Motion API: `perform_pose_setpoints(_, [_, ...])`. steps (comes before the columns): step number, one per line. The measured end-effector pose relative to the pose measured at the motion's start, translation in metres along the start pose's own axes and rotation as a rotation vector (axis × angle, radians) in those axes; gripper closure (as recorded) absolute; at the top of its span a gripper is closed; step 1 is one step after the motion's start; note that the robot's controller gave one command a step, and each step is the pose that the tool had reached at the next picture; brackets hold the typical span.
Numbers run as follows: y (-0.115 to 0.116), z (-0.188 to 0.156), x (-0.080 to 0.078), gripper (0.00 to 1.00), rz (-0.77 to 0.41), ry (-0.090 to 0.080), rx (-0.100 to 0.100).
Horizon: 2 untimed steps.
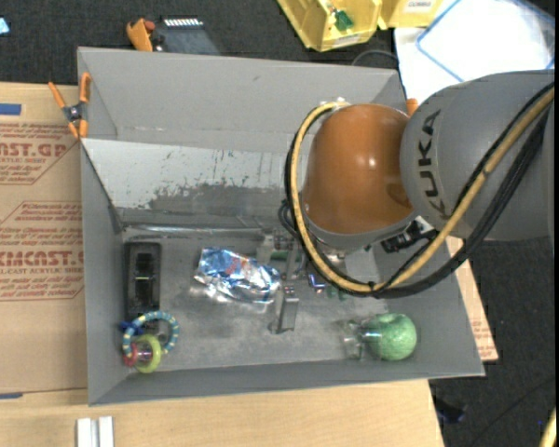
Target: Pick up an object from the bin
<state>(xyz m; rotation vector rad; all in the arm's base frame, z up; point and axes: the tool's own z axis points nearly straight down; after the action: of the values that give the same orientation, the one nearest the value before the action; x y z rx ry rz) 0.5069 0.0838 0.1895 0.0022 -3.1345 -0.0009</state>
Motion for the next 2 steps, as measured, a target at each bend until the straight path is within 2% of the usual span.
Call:
perform_pose_setpoints(1, [0.000, -0.004, -0.002, 0.00, 0.001, -0.008, -0.001])
perform_pose_setpoints(2, [0.011, 0.053, -0.018, 0.00, 0.130, -0.011, -0.002])
